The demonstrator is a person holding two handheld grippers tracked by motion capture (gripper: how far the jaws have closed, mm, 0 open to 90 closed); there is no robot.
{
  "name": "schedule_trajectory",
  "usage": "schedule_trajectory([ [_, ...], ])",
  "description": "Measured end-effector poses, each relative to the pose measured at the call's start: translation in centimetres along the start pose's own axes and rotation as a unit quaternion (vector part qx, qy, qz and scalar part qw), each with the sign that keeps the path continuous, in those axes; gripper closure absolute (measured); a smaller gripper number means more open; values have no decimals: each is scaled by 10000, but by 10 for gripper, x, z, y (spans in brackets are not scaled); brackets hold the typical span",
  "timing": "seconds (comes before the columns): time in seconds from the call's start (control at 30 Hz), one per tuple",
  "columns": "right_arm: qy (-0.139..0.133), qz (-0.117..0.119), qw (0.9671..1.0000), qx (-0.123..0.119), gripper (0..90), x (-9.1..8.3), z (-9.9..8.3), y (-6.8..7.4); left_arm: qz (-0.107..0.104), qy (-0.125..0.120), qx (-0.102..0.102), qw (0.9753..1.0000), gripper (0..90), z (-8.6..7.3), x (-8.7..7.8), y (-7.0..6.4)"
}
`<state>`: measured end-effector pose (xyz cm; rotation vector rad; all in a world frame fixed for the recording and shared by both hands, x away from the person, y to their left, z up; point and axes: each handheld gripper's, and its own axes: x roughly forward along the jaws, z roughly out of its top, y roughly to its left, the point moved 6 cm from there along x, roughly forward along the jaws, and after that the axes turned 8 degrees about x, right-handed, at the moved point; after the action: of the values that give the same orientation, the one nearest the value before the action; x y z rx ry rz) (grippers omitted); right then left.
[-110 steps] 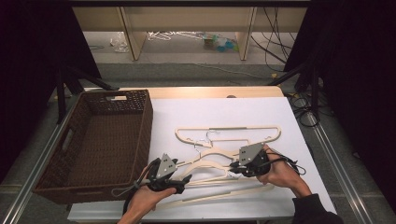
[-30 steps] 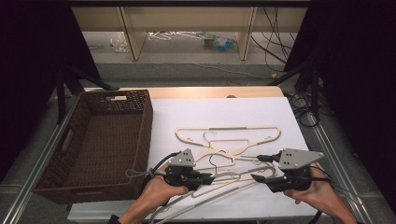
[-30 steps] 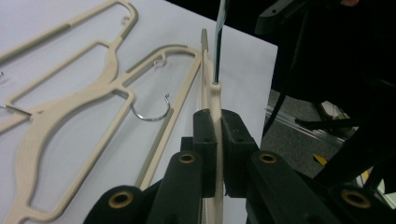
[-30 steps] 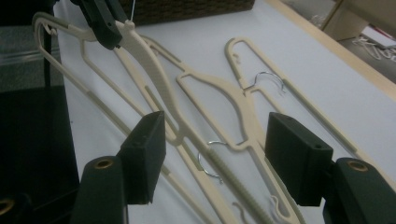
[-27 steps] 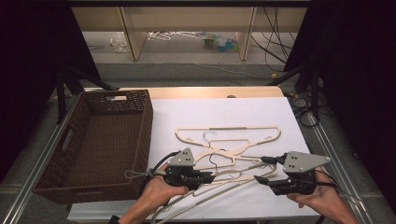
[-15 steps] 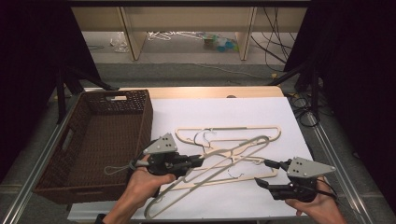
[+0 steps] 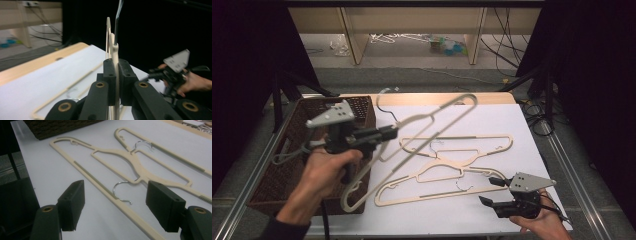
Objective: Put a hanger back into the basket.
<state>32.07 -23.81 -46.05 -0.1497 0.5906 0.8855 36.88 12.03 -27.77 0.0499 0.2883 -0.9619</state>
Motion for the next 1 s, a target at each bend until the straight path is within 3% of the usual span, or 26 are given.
schedule_trajectory([
  [0.03, 37, 20, 10000, -14, 325, 2, -2, 0, 178, -31, -46, 9998, 856, 3, -10, 13],
  [0.07, 52, 13, 10000, -18, 325, 2, -2, 0, 178, -31, -46, 9998, 856, 3, -10, 13],
  [0.1, 52, 13, 10000, -17, 325, 3, -2, 0, 464, -27, -59, 9989, 856, 5, -25, 32],
  [0.13, 63, 12, 10000, -4, 325, 2, -2, 0, 617, -16, -55, 9981, 856, 4, -31, 41],
  [0.17, 49, 29, 10000, 1, 325, 3, -2, 0, 617, -16, -55, 9981, 856, 4, -31, 41],
  [0.2, 56, 33, 10000, 8, 325, 3, -2, 0, 944, -7, 0, 9955, 856, 3, -46, 61],
  [0.23, 56, 33, 10000, 8, 325, 3, -2, 0, 944, -7, 0, 9955, 856, 3, -46, 61],
  [0.27, 71, 36, 10000, 14, 325, 3, -3, -1, 1214, 5, 2, 9926, 856, -2, -59, 80],
  [0.3, 71, 36, 10000, 14, 325, 3, -3, -1, 1214, 5, 2, 9926, 856, -2, -59, 80],
  [0.4, 132, 56, 9999, 45, 325, 4, -6, -1, 1603, 123, 49, 9870, 856, -16, -81, 113],
  [0.53, 146, 67, 9999, 18, 325, 6, -7, -1, 1683, 171, 108, 9855, 856, -29, -94, 127],
  [0.6, 178, 72, 9998, 20, 326, 7, -7, -1, 1741, 265, 223, 9841, 856, -43, -102, 138],
  [0.7, 199, 94, 9998, 25, 325, 8, -8, -1, 1783, 381, 175, 9831, 856, -57, -107, 146],
  [1.0, 186, 84, 9998, 46, 325, 8, -8, -1, 1758, 498, 8, 9832, 856, -83, -115, 158],
])
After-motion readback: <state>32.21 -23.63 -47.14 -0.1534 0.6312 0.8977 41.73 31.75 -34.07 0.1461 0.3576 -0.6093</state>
